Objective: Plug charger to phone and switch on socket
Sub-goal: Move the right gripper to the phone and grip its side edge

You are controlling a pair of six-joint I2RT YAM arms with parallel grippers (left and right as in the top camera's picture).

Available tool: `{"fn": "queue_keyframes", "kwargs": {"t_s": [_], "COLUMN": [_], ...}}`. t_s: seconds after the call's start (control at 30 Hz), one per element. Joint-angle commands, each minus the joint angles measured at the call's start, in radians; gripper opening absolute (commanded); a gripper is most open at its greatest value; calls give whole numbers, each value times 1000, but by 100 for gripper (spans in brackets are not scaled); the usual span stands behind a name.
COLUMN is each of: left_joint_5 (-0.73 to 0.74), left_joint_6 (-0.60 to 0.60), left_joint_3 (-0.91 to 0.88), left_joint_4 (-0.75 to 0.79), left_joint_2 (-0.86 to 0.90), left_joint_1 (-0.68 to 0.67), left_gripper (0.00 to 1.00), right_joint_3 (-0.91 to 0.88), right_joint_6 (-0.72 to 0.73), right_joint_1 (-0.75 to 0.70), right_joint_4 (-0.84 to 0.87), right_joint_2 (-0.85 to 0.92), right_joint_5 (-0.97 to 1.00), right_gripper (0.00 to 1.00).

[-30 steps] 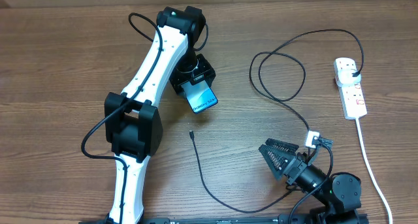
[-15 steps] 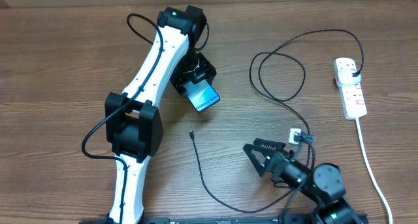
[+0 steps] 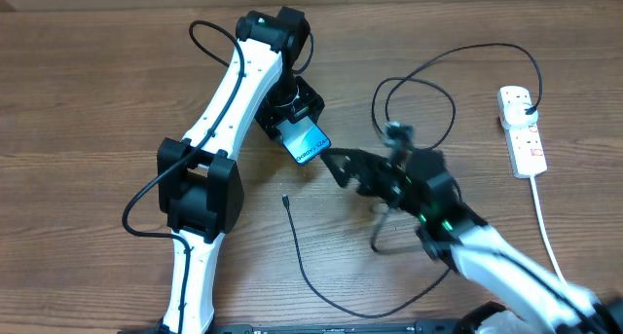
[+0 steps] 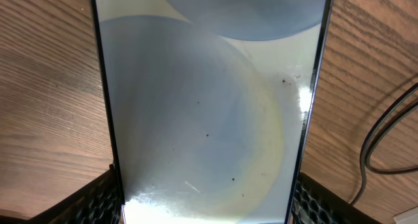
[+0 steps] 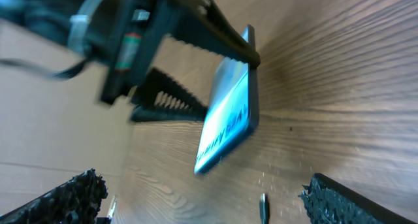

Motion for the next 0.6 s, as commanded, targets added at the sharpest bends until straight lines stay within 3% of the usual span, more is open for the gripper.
{"fn": "queue_keyframes", "kwargs": {"t_s": [0.0,0.4,0.57], "left_joint_5": [9,87,92], "left_joint_6": [-64,-119,-119], "left_joint_3": [26,26,26], "left_joint_4": [1,43,45], "left_joint_2": [-45,-45,-45], "left_joint_1": [-9,-8,-8], "left_gripper": [5,4,5], "right_joint_3": [102,126,126], "right_joint_6": [-1,29,96], "right_joint_1": [13,18,18], "right_joint_4": [20,147,252], "right_joint_2": [159,300,359], "right_joint_5": [-49,24,24], "right_gripper": [100,98,80]}}
